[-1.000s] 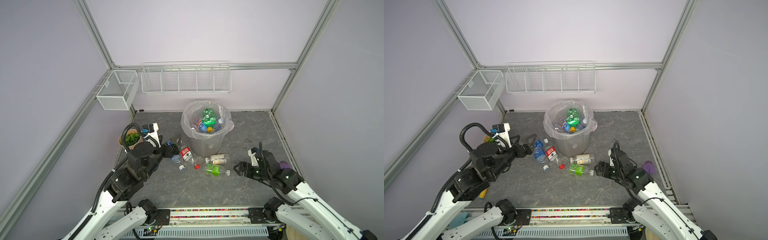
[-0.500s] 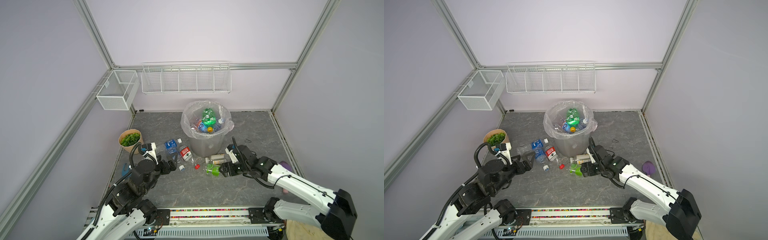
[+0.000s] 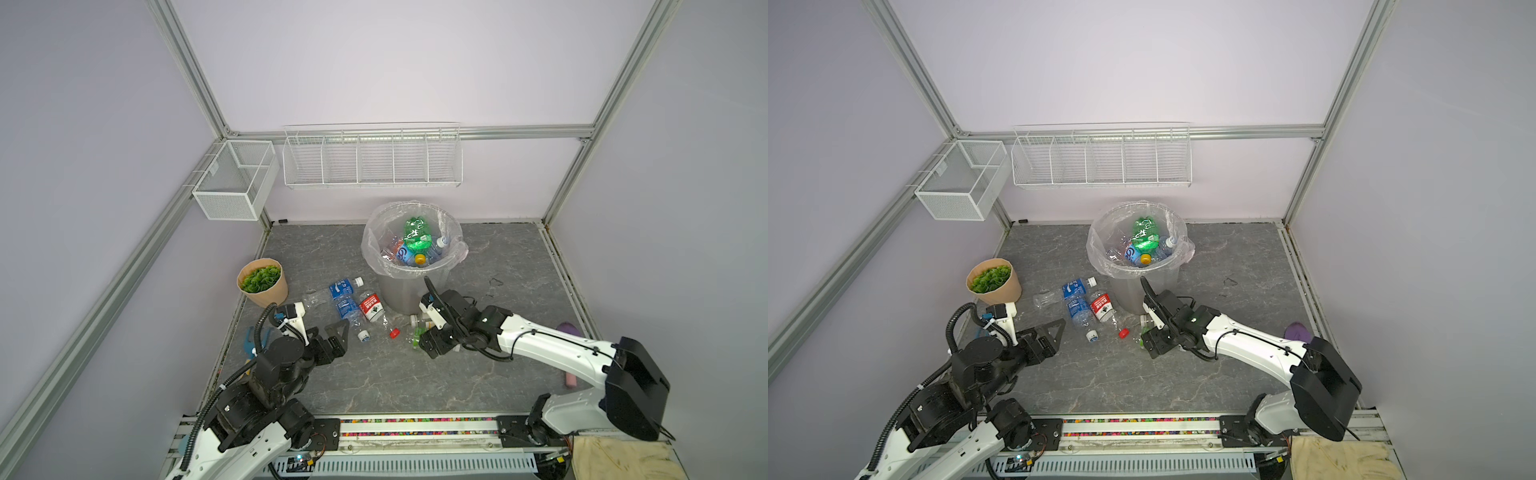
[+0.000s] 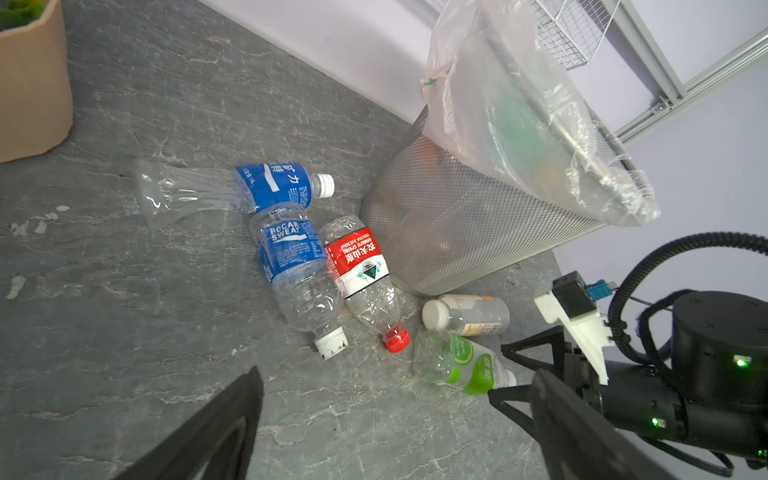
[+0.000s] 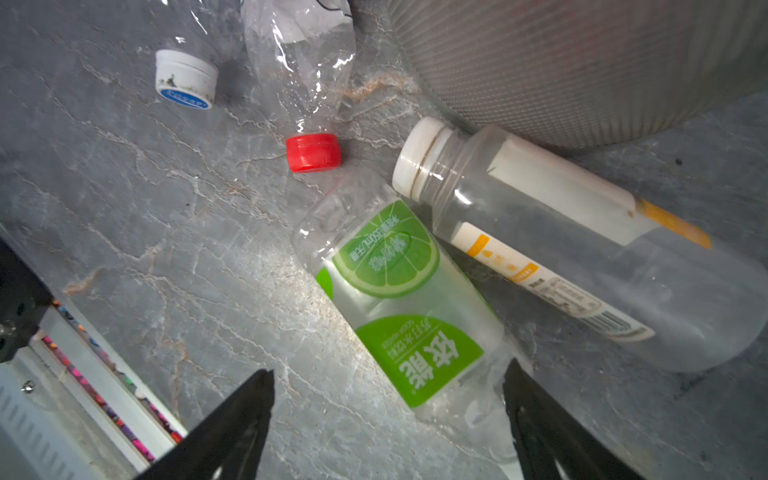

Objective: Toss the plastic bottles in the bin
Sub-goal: 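Withdraw the left gripper while the right gripper reaches to the green-label bottle, then close the right gripper on the clear green-label bottle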

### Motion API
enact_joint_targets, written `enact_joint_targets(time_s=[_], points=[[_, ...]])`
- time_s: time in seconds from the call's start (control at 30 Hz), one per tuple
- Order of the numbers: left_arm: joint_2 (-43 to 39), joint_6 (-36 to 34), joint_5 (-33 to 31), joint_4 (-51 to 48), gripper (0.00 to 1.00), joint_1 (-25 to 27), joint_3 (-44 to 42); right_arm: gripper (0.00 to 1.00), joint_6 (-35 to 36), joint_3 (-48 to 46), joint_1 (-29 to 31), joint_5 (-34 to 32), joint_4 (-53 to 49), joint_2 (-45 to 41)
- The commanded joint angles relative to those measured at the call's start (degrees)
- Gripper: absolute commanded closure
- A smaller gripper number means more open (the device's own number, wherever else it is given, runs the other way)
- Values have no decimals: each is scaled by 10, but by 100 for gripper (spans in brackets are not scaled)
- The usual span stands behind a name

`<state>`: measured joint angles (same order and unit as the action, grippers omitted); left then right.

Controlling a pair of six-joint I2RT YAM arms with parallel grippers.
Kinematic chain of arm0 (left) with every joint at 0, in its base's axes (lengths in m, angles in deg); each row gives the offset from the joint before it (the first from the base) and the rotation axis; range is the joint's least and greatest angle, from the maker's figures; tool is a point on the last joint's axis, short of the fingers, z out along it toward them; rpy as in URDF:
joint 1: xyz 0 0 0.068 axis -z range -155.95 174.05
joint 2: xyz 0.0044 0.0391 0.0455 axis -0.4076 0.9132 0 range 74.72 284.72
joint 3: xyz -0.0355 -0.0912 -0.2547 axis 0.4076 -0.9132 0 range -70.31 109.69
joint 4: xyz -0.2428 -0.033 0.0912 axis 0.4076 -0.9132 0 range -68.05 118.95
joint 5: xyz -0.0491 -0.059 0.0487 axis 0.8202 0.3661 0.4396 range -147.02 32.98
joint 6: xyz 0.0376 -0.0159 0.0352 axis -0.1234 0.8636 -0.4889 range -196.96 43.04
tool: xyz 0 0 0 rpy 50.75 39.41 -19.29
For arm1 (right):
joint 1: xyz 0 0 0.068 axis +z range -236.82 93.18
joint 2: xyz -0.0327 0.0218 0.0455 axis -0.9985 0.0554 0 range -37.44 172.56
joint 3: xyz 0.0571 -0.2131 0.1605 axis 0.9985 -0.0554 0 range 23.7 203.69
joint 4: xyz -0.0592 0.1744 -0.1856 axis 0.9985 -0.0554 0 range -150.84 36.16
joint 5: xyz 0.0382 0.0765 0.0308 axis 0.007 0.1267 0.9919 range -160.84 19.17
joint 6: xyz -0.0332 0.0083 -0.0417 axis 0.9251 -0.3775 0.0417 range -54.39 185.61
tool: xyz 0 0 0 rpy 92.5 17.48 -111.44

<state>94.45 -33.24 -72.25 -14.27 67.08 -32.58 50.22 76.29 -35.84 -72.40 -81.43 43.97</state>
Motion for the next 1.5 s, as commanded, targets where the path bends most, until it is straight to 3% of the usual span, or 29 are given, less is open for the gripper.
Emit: enact_joint_targets(time_s=[0.0,0.43,0.83,0.93,1.0,1.1,1.3,1.4,1.47], points=[[-14,18,8,-29,1,-2,-15,11,39,18,11,-20,12,22],[-46,32,10,-51,1,-1,-36,11,40,76,54,-99,-31,145],[-50,37,13,-49,1,-1,-42,2,20,128,130,-153,-91,234],[-53,38,14,-50,1,-2,-42,16,18,147,143,-162,-111,250],[-55,38,13,-51,1,-2,-42,32,17,161,152,-165,-124,258],[-57,41,13,-53,1,-2,-42,49,15,177,163,-171,-138,262],[-60,42,13,-53,2,-1,-42,71,17,208,184,-162,-155,247],[-60,42,14,-53,2,-2,-42,91,25,236,192,-157,-181,239],[-60,42,14,-53,2,-2,-42,93,32,251,201,-163,-191,223]])
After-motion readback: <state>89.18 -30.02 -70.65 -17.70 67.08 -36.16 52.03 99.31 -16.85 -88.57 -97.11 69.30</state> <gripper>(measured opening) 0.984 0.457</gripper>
